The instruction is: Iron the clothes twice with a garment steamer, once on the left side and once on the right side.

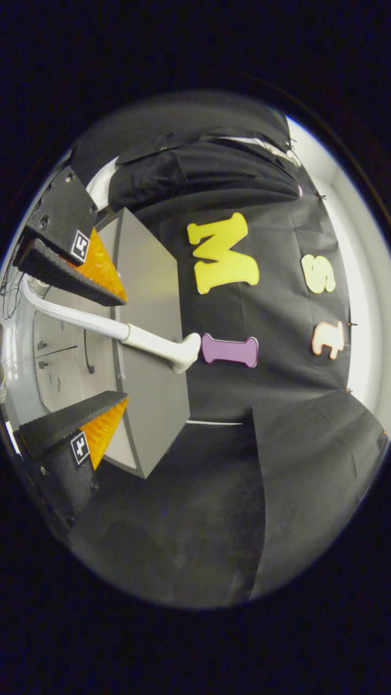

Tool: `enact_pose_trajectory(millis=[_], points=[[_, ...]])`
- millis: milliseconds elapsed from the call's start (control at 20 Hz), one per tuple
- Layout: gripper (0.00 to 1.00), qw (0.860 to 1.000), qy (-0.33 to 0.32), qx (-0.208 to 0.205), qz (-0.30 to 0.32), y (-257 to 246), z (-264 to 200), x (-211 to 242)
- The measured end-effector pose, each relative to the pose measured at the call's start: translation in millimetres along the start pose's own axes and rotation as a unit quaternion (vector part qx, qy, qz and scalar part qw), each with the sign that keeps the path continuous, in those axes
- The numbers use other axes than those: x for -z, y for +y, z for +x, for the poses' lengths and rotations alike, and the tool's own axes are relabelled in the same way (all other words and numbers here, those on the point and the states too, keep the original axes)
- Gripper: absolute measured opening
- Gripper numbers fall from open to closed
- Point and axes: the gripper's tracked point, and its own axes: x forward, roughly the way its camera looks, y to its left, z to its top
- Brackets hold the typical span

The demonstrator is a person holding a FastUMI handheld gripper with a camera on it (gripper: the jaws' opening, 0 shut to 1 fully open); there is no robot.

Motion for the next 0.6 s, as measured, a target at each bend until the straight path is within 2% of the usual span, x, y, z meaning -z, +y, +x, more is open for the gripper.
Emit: enact_pose_trajectory(millis=[300,600], points=[[0.98,0.999,0.045,-0.028,0.002,2,87,-7],[0.95,0.996,0.077,-0.053,-0.007,10,139,-8]])
